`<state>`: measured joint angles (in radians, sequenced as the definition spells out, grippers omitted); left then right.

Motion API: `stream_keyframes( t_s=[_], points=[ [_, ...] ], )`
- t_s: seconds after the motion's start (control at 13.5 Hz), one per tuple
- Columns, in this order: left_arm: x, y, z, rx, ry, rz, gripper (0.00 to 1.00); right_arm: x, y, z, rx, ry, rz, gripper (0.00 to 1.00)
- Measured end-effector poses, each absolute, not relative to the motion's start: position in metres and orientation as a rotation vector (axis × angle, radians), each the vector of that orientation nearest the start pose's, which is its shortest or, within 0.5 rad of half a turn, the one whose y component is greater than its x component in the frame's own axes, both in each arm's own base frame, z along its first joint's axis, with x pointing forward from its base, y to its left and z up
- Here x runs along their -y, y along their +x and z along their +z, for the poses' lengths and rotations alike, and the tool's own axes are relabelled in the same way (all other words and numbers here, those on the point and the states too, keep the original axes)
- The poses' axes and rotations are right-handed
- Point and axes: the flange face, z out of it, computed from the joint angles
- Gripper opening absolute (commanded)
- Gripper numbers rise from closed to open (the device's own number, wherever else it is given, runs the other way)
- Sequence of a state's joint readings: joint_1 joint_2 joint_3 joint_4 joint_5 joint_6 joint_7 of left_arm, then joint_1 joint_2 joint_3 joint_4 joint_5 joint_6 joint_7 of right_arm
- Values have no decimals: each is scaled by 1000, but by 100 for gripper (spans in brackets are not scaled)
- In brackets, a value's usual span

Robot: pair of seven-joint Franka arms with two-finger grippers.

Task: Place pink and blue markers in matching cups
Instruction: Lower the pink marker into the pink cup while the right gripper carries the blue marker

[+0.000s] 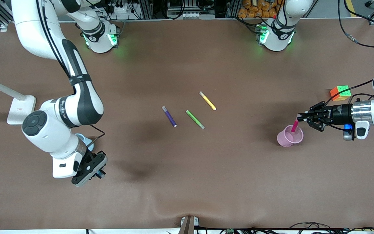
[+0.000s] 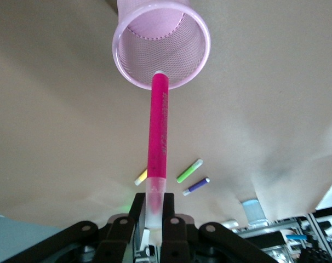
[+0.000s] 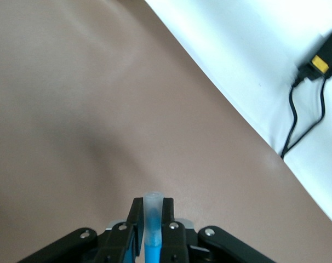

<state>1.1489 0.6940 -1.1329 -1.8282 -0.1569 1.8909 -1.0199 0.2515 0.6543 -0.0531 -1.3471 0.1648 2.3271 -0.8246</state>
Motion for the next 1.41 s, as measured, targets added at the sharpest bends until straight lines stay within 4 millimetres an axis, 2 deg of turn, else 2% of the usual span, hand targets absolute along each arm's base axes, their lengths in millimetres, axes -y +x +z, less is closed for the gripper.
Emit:
stream_keyframes(
  t_s=[0.22, 0.37, 0.59, 0.82, 1.19, 1.26, 1.41],
  points=[
    [-79, 598, 320, -1356, 1989, -829, 0, -178, 733, 380, 1588, -2639, -498, 0],
    [-84, 598, 314, -1367, 1963, -843, 0, -174, 730, 383, 1643, -2610, -484, 0],
    [-86, 597, 308, -1380, 1942, -860, 0, -159, 722, 392, 1701, -2576, -482, 0],
    [-92, 596, 296, -1406, 1905, -886, 0, -146, 705, 399, 1738, -2470, -508, 0],
    [-90, 601, 283, -1393, 1897, -896, 0, -106, 679, 392, 1809, -2348, -530, 0],
    [-90, 601, 282, -1391, 1897, -895, 5, -100, 675, 391, 1826, -2337, -532, 0],
    [-91, 602, 282, -1387, 1898, -891, 7, -89, 669, 384, 1830, -2308, -547, 0]
  ],
)
